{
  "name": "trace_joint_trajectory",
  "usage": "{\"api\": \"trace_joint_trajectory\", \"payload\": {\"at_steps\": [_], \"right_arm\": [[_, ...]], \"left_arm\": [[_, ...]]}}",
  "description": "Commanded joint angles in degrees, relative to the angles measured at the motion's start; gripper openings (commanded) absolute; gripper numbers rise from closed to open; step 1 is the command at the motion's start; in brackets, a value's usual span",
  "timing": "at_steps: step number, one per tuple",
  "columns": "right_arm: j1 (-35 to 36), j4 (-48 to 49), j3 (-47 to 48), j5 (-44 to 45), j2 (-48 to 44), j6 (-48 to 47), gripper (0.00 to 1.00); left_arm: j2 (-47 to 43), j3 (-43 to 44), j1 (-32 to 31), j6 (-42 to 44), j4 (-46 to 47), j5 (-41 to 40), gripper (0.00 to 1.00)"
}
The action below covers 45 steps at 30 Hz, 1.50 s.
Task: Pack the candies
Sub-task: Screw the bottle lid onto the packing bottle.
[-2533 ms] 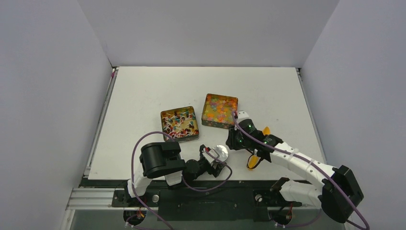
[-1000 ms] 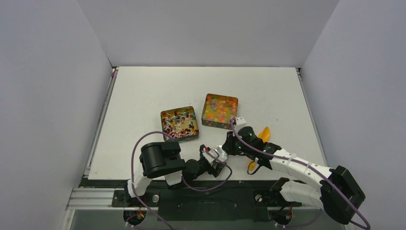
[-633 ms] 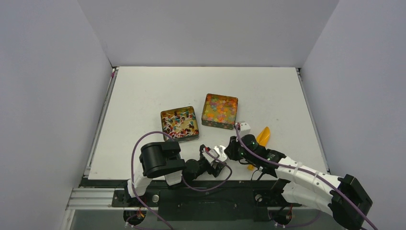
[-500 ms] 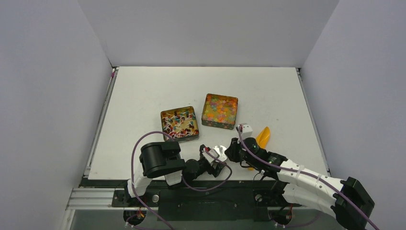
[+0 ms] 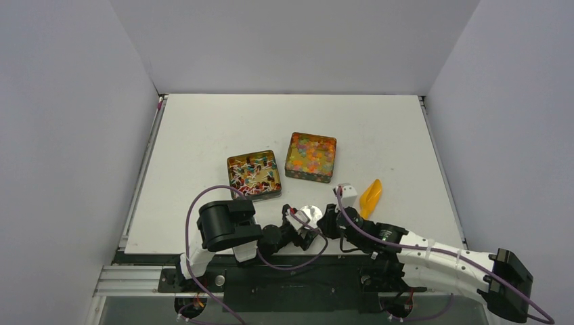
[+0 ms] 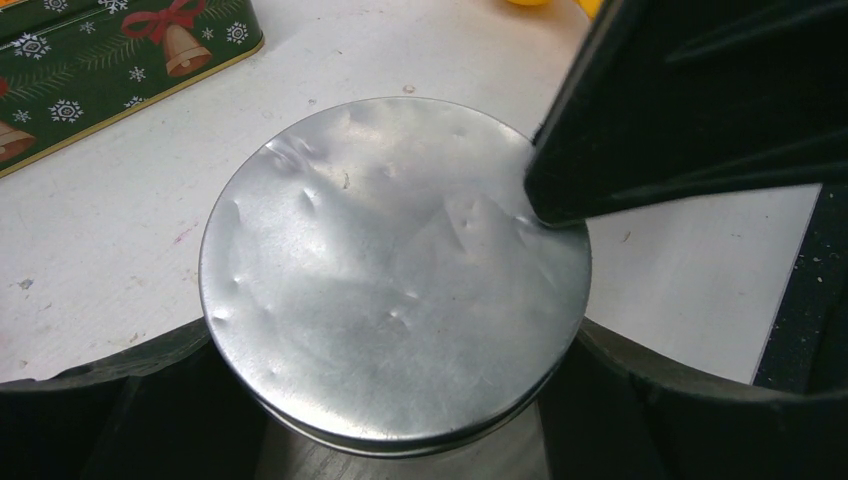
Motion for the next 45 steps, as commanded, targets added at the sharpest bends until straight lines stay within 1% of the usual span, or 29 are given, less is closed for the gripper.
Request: {"api": "trace_joint_trajectory", "payload": {"at_steps": [1,4,8,11,12,14,15,16,17,18,19,20,21,22,23,25,29,31,32,33,35,37,42,45], "right_arm": [[5.71,-4.09,2.00,-10.11,-0.86,4.70,0.17],[5.81,-7.95,3.66,-6.97,-2.68,4.28,0.18],[5.40,-15.22,7.42,0.21,-4.88,2.58,0.20],[3.89,-18.77,9.94,5.44,-5.55,0.21,0.24],[3.27,-19.34,10.98,5.98,-5.78,-1.14,0.25],[0.76,-19.58,12.58,6.70,-5.89,-3.27,0.33],[-1.23,-19.52,13.08,6.54,-5.89,-4.01,0.40],[-3.24,-19.06,13.86,5.77,-5.71,-5.53,0.44],[-4.25,-18.87,14.20,5.44,-5.62,-6.19,0.54],[-6.13,-18.46,15.02,4.90,-5.23,-7.46,0.60],[-6.79,-18.17,15.40,4.74,-4.98,-8.04,0.70],[-7.84,-17.49,16.06,4.55,-4.47,-8.98,0.75],[-8.26,-17.16,16.32,4.39,-4.04,-9.37,0.84],[-9.09,-16.34,16.84,3.65,-3.20,-10.03,0.86],[-9.50,-15.79,17.19,3.19,-2.74,-10.33,0.87],[-10.70,-13.91,17.31,2.11,-1.44,-10.98,0.87],[-14.85,-7.21,16.08,-5.63,2.01,-13.12,0.87],[-17.42,-4.55,15.44,-9.80,4.18,-13.44,0.81],[-19.09,-3.83,15.30,-12.95,5.08,-13.53,0.73],[-20.45,-2.57,15.20,-15.71,6.81,-13.71,0.68],[-21.55,-1.34,15.46,-18.33,9.64,-14.17,0.50],[-21.83,-0.66,16.07,-20.33,12.44,-15.31,0.42],[-21.95,0.12,17.49,-22.49,17.28,-18.27,0.39],[-21.98,0.57,18.00,-23.97,19.11,-19.44,0.33]], "left_arm": [[5.68,-2.84,1.61,-5.07,6.52,-0.64,0.35],[5.71,-2.96,1.62,-5.07,6.48,-0.55,0.35],[5.87,-2.93,1.62,-5.07,6.52,-0.35,0.35],[5.92,-2.81,1.61,-5.07,6.51,-0.08,0.35],[5.95,-2.81,1.61,-5.07,6.52,-0.05,0.35],[6.09,-2.80,1.61,-5.07,6.47,0.05,0.35],[6.12,-2.80,1.61,-5.03,6.49,0.07,0.35],[6.14,-2.80,1.61,-5.01,6.46,0.12,0.35],[6.15,-2.80,1.61,-4.99,6.44,0.22,0.35],[6.24,-2.80,1.61,-4.99,6.48,0.23,0.34],[6.25,-2.73,1.61,-4.94,6.51,0.25,0.34],[6.29,-2.72,1.61,-4.92,6.51,0.25,0.34],[6.39,-2.71,1.61,-4.84,6.45,0.25,0.34],[6.41,-2.67,1.61,-4.78,6.49,0.25,0.34],[6.53,-2.63,1.61,-4.74,6.51,0.25,0.34],[6.65,-2.55,1.61,-4.65,6.52,0.25,0.34],[6.90,-2.37,1.61,-4.51,6.51,0.25,0.34],[7.06,-2.30,1.66,-4.46,6.52,0.25,0.34],[7.07,-2.28,1.64,-4.46,6.52,0.25,0.34],[7.10,-2.27,1.69,-4.46,6.52,0.25,0.34],[7.23,-2.27,1.70,-4.46,6.52,0.26,0.34],[7.32,-2.23,1.70,-4.41,6.52,0.16,0.34],[7.53,-2.10,1.78,-4.20,6.52,0.21,0.34],[7.59,-2.01,1.85,-4.19,6.52,0.45,0.34]]}}
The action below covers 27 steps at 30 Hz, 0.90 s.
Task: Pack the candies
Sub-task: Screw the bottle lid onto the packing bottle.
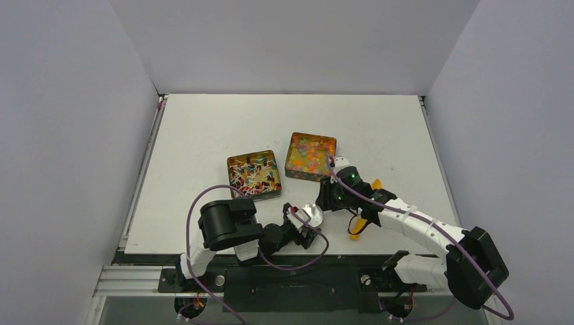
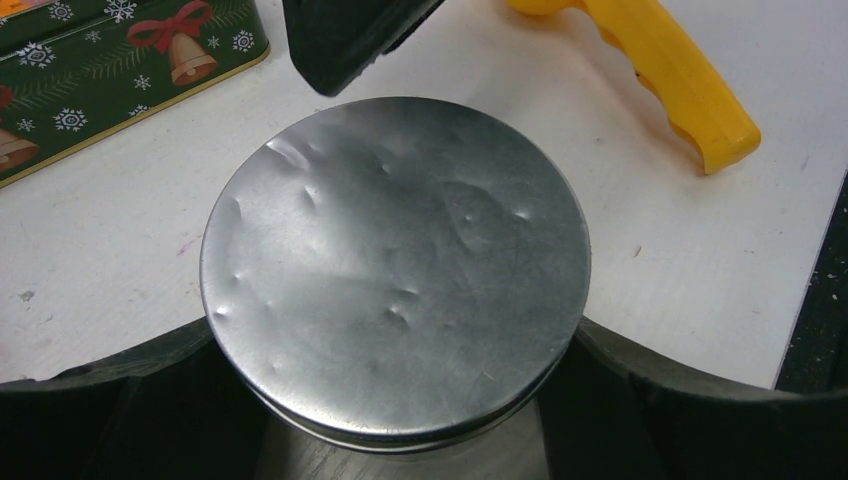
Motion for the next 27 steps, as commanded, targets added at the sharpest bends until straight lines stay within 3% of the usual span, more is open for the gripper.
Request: {"api": "trace_joint_trajectory", "payload": {"at_steps": [1,15,27], "right_arm": [[-0.33,4.14,3.10,-3.94,2.43,-3.50,0.33],[-0.49,6.67,4.40,-9.82,9.24,-4.39,0.20],[-0.32,6.93,-1.35,-10.67,6.50,-3.40,0.15]], "left_arm": [[6.75,-2.93,1.41,-4.28,6.50,0.55,0.34],[6.79,-3.00,1.51,-4.46,6.49,0.76,0.34],[6.54,-3.18,1.85,-4.59,6.50,0.52,0.34]]}}
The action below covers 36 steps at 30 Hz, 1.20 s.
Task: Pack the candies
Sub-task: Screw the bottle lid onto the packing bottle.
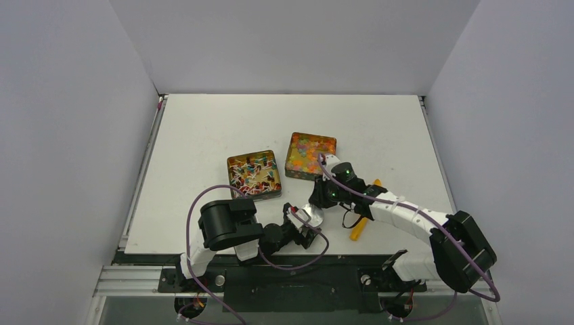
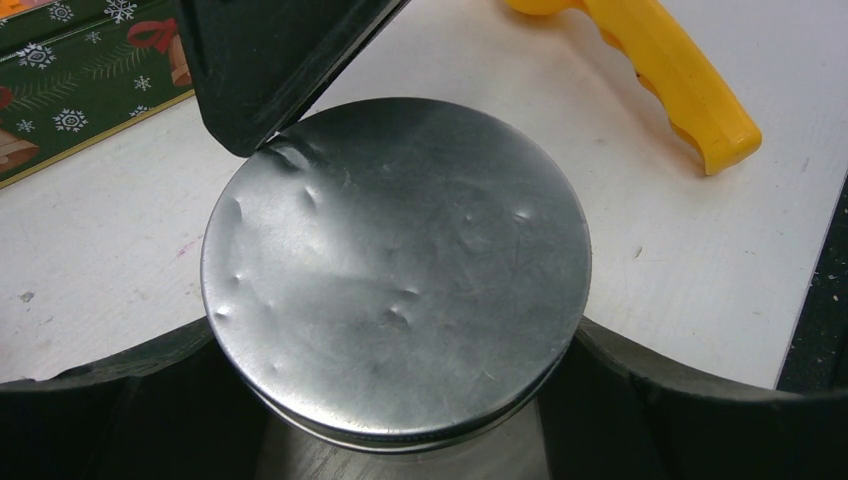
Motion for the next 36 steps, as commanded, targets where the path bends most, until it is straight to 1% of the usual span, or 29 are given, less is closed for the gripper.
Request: {"api": "trace_joint_trajectory", "payload": {"at_steps": [1,8,16,24,29,36], "right_arm": [[0.21,-0.28,-3.58,-1.66,-2.91,0.02,0.15],[1.25,0.56,-8.24,-1.55,-7.14,2.22,0.17],[2.44,0.08,-10.43,-0.57,-10.48,3.28,0.19],[4.54,1.30,-14.69,0.82,-13.75,6.59,0.10],[8.33,1.45,-16.99,3.97,-16.78,10.26,0.09],[10.77,1.58,-19.76,6.19,-19.20,14.03,0.09]], "left_arm": [[6.51,-3.30,1.81,-4.61,6.48,0.45,0.34],[6.37,-3.47,2.20,-5.06,6.48,0.49,0.34],[6.40,-3.47,2.30,-5.45,6.48,0.54,0.34],[6.35,-3.57,2.63,-5.85,6.48,0.21,0.34],[6.25,-3.61,2.82,-6.08,6.48,0.14,0.34],[6.00,-3.80,2.85,-6.26,6.48,-0.21,0.34]]}}
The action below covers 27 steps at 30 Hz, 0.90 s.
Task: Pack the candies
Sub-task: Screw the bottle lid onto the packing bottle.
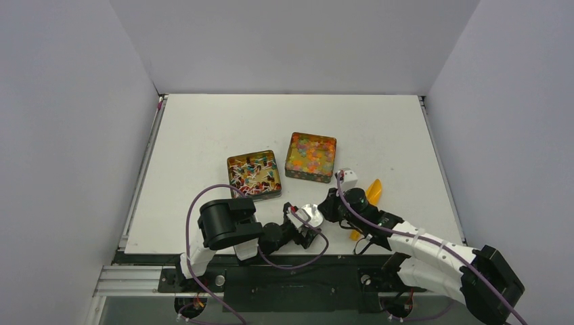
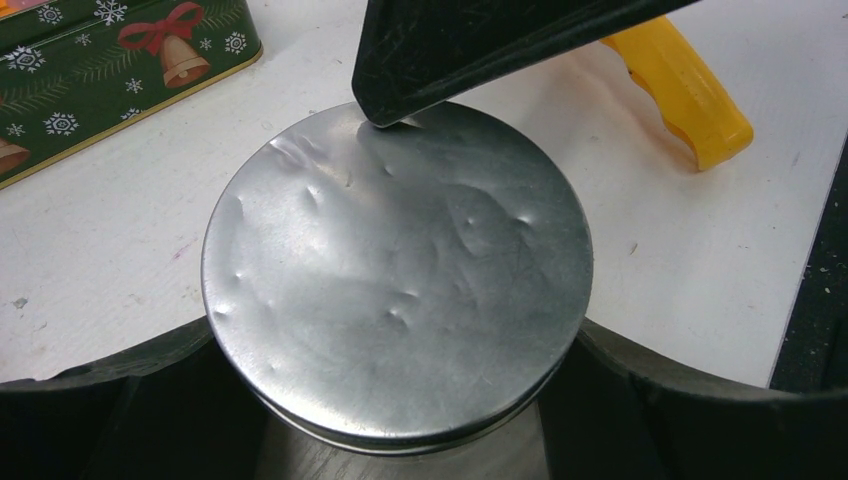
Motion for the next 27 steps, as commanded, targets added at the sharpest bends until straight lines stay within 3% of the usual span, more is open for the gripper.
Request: {"api": "trace_joint_trajectory", "payload": {"at_steps": [1,15,27], "right_arm": [[4.32,-6.78,-3.44,-7.93,-0.99,5.64,0.09],[11.35,-4.36,-8.80,-5.63,-7.44,15.40,0.09],[23.18,-3.33,-8.31,0.70,-9.80,24.60,0.07]], "left_arm": [[6.07,-3.64,2.20,-6.35,6.48,-2.04,0.34],[6.00,-3.65,2.25,-6.46,6.48,-3.05,0.34],[5.76,-3.74,2.23,-6.54,6.48,-3.30,0.34]]}}
